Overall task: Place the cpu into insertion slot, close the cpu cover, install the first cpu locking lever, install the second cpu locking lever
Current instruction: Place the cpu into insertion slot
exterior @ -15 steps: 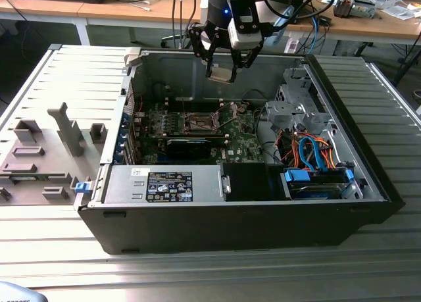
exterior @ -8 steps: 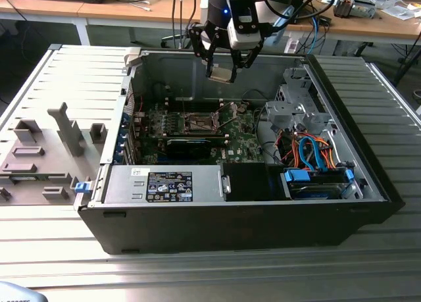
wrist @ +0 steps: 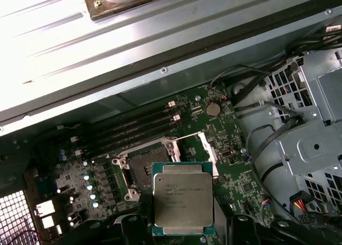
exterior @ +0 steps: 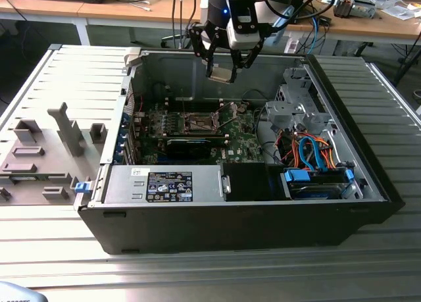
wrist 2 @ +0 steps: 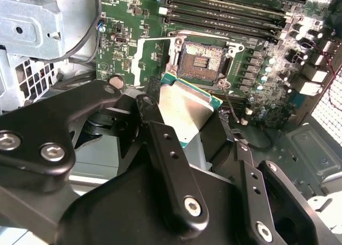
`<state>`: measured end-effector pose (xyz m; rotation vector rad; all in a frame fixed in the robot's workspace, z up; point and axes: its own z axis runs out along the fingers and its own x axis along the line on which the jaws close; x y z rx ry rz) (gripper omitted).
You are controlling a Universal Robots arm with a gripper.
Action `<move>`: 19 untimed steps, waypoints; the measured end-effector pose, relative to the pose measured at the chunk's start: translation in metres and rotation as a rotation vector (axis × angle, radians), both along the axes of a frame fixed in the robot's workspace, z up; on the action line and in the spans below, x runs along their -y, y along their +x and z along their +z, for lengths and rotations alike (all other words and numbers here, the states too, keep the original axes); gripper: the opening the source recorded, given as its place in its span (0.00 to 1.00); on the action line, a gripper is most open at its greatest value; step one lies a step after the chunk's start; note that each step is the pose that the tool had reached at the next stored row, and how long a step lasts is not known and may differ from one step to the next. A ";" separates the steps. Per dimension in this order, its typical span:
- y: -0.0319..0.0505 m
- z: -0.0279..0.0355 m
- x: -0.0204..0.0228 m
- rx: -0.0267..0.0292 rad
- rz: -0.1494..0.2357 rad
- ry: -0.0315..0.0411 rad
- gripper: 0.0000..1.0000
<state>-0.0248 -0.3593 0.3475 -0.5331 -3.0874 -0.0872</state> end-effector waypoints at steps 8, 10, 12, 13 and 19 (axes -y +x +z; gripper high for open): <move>0.0000 0.0000 0.0000 0.0000 -0.013 0.0000 0.54; 0.0000 0.0000 0.0000 0.0000 -0.016 0.0000 0.54; 0.0000 0.0000 0.0000 0.0000 -0.019 0.0000 0.54; 0.0000 0.0000 0.0000 0.0000 -0.021 0.0000 0.54; 0.0000 0.0000 0.0000 0.0000 -0.028 0.0000 0.54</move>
